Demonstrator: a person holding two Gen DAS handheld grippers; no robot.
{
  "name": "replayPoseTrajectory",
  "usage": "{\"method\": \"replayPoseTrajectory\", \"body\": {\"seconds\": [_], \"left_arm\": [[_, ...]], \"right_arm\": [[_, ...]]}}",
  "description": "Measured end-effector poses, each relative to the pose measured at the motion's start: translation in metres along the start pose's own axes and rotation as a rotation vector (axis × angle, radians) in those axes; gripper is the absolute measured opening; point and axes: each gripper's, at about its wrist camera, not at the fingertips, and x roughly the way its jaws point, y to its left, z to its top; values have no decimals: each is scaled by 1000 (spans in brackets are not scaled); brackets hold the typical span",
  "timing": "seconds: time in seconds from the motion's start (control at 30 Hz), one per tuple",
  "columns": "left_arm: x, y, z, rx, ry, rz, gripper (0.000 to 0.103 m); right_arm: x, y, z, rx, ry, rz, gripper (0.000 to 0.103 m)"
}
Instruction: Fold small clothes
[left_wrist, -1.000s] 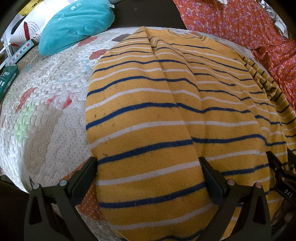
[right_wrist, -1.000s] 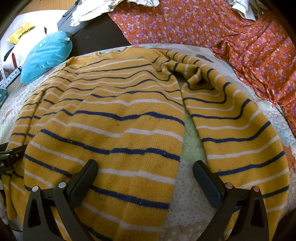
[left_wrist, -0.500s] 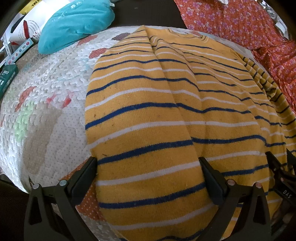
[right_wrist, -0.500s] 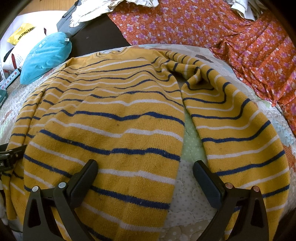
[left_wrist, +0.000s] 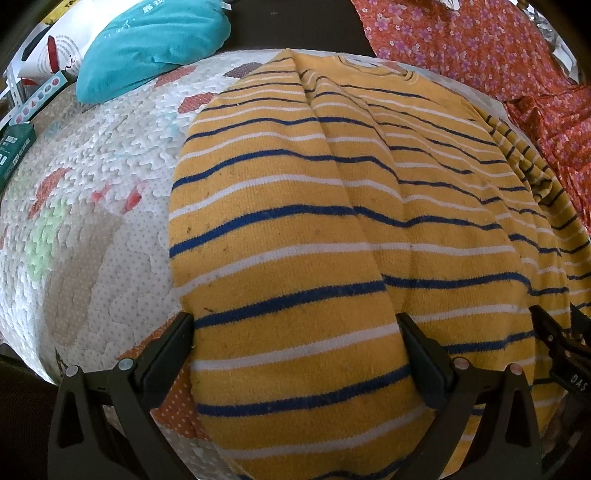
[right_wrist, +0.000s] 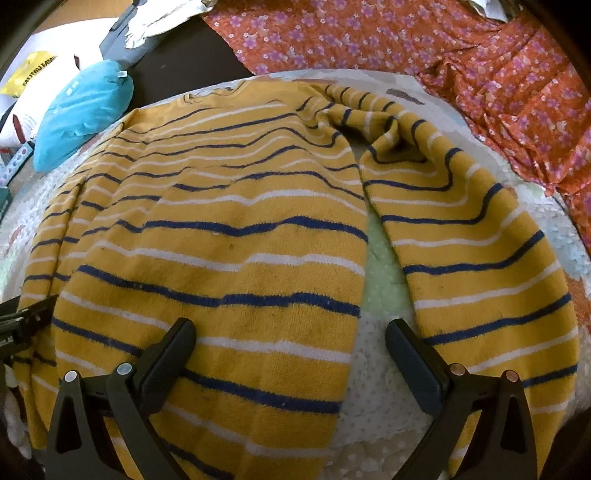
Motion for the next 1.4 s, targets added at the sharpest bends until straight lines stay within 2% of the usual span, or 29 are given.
{"method": "replayPoseTrajectory", "body": {"seconds": [0.07,0.17,0.27,0.33,0.47,0.57,0.67,0.7,0.73,0.8,0.83,0.93,0.97,1.07,1.17,1.27,1.3,1.37,1.4], "left_arm": [[0,0,0,-5,-6,3,103],[-2,-2,1,3,-9,20,103],[-4,-4,5,13,25,20,103],[-8,1,9,-10,41,-7,102],[-26,26,17,-128,3,-89,99],[-33,47,24,-209,-20,-100,99],[-34,70,30,-292,-15,-97,98],[-35,76,33,-307,-21,-85,97],[-38,82,35,-322,-34,-76,95],[-48,95,42,-340,-80,-62,95],[-53,100,48,-334,-105,-42,95],[-62,116,73,-300,-160,18,95],[-63,123,85,-303,-163,29,95],[-63,141,113,-305,-179,48,95],[-71,164,124,-311,-237,77,95],[-71,185,114,-330,-276,94,95],[-68,191,109,-340,-269,104,95],[-57,210,105,-402,-193,83,95],[-57,221,103,-457,-185,42,95]], "right_arm": [[0,0,-1,9,-14,3,103],[-2,4,-4,-8,-29,-38,103],[-1,5,-1,-5,-7,-38,103],[-1,3,1,-11,12,-27,103],[-3,2,3,-18,34,-11,101],[-11,1,8,-25,43,-1,93],[-28,-4,16,0,16,2,87],[-31,-5,18,9,15,4,78],[-35,-3,22,23,29,27,67],[-39,7,28,38,57,103,61],[-41,20,33,18,68,165,61],[-41,64,48,-82,87,277,61],[-36,87,55,-115,118,349,61],[-13,134,60,-147,196,459,61],[3,162,50,-156,259,497,61],[1,175,29,-187,316,501,61],[2,178,24,-211,326,484,61],[-5,184,12,-258,331,466,59],[-7,188,10,-275,334,469,50]]}}
